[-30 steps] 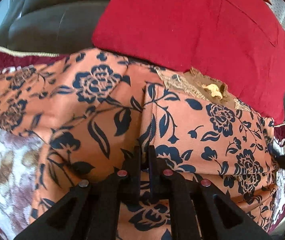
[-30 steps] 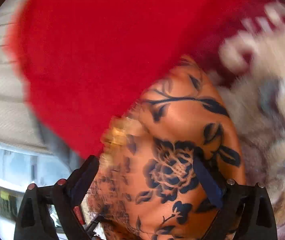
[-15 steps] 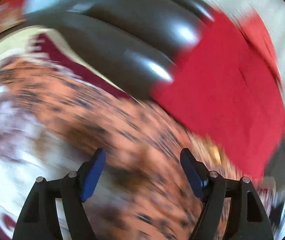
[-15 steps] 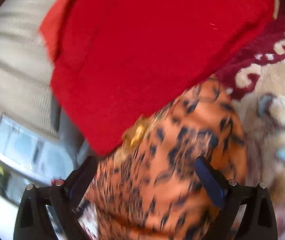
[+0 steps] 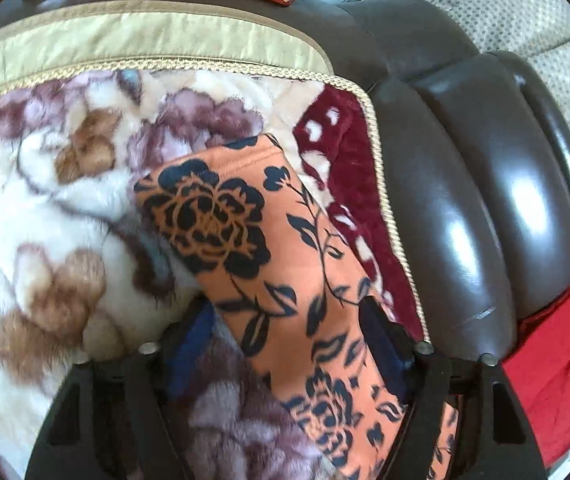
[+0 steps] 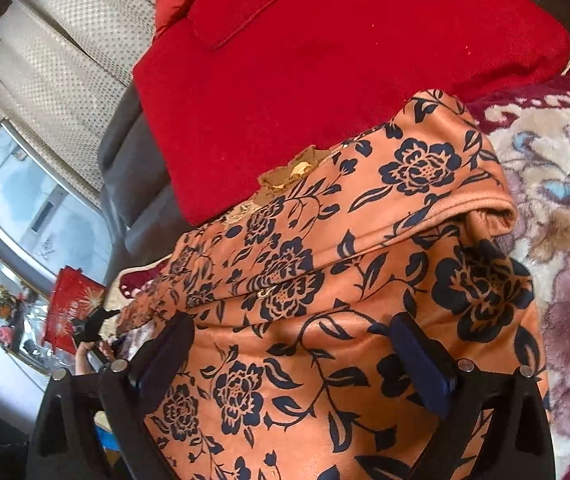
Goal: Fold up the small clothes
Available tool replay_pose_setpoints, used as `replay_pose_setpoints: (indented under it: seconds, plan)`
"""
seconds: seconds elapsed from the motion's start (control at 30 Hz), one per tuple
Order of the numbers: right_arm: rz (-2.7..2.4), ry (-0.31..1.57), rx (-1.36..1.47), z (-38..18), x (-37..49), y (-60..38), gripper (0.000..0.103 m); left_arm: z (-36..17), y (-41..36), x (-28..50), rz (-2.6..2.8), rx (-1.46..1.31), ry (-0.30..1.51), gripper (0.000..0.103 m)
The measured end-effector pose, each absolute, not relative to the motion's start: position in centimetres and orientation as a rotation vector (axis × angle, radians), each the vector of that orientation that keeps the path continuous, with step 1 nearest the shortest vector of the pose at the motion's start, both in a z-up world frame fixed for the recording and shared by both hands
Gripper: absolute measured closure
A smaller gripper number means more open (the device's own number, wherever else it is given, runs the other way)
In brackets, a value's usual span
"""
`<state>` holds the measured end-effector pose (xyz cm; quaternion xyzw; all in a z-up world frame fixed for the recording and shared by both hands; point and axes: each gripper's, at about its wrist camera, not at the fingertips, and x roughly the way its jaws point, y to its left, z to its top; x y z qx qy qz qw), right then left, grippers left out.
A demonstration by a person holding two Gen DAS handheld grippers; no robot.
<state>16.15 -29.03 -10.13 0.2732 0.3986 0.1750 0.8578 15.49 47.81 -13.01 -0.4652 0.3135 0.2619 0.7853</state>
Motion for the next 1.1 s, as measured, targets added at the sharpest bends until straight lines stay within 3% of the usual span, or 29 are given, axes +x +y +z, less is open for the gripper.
replay_pose_setpoints:
  seconds: [0.03,0.07,0.17,0.3,0.47,0.63,0.73,0.77,0.83,0.93,1.1]
  plan:
    - [0.360,0.844,0.568,-10.1,16.0,-29.1,0.003,-13.1,48.1,15.7,0.605,-0.984,0.712,0.093]
    - [0.355,0.851,0.567,-10.4,16.1,-28.9,0.003,-13.5,48.7,16.2,0.615,-0.980,0.758,0.099]
    - [0.337,0.857,0.575,-10.1,15.5,-30.2,0.003,-11.4,48.3,17.0,0.621,-0.864,0.792,0.099]
    - [0.320,0.823,0.598,-9.5,14.4,-31.4,0.003,-3.0,40.7,17.6,0.525,-0.547,0.692,0.099]
    - [0.306,0.760,0.673,-9.4,13.0,-33.8,0.003,6.4,24.2,18.3,0.247,-0.274,0.556,0.099]
    - [0.299,0.683,0.738,-8.7,10.9,-36.6,0.003,8.9,4.9,19.4,-0.083,-0.129,0.540,0.099]
    - [0.280,0.653,0.774,-8.3,9.8,-38.4,0.003,6.4,-3.6,20.2,-0.219,-0.083,0.612,0.094]
    - [0.276,0.649,0.784,-8.2,9.5,-39.0,0.003,4.5,-6.5,20.8,-0.292,-0.029,0.677,0.071]
    - [0.255,0.652,0.792,-8.2,9.2,-39.9,0.001,0.3,-10.0,21.4,-0.321,0.089,0.806,0.044]
    - [0.254,0.680,0.791,-8.1,9.4,-40.5,0.000,-3.0,-9.2,20.1,-0.286,0.133,0.860,0.044]
    - [0.291,0.707,0.761,-7.3,11.2,-39.7,0.000,-1.7,-0.1,17.8,-0.174,-0.048,0.786,0.041]
